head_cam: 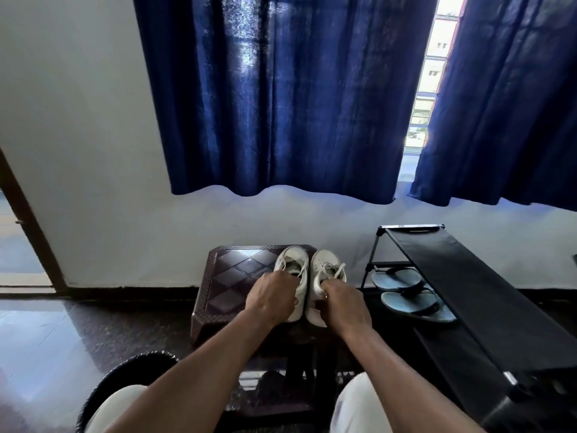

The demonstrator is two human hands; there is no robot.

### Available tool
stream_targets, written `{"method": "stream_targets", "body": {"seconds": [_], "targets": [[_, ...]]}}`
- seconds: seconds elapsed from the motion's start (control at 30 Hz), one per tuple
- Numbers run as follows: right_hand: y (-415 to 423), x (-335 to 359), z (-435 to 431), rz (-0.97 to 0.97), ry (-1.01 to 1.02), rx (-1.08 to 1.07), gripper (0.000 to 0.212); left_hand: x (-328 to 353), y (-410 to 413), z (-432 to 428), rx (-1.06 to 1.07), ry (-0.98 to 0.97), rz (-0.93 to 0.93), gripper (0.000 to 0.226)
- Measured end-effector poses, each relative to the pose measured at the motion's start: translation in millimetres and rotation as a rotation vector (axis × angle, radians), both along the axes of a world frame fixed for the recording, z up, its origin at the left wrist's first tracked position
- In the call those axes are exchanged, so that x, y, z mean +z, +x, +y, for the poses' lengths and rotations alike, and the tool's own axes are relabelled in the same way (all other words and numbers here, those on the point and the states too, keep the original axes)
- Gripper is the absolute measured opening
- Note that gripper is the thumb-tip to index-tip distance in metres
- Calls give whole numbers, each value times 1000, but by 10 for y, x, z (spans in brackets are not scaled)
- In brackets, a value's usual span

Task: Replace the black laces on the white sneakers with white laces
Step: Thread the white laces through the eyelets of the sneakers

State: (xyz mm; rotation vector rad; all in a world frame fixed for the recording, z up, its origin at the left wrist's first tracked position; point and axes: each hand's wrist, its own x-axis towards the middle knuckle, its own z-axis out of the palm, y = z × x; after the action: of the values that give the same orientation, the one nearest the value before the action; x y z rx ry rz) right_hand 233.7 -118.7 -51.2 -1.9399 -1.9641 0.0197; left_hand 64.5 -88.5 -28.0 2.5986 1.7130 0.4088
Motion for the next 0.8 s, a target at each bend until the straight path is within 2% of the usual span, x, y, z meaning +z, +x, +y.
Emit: {"method": "stream_targets", "body": {"seconds": [0.1,0.27,0.37,0.53,0.67,0.8], "targets": [[432,128,-150,2,90,-130,13,128,456,86,-124,12,-30,11],[1222,364,-502,19,172,-397,11,349,1521,267,-385,40,-129,18],[1669,387,-685,38,189,-528,8,449,2112,244,-509,73,-171,10],[2273,378,-840,89,194,-695,24,365,3009,238,-610,3,-216,26],[2567,312,-812,100,207,-750,11,219,3475,265,-674,-35,-186,30],[2794,194,-721,94,177,-803,14,97,3760,391,-708,-77,-187,34]]}}
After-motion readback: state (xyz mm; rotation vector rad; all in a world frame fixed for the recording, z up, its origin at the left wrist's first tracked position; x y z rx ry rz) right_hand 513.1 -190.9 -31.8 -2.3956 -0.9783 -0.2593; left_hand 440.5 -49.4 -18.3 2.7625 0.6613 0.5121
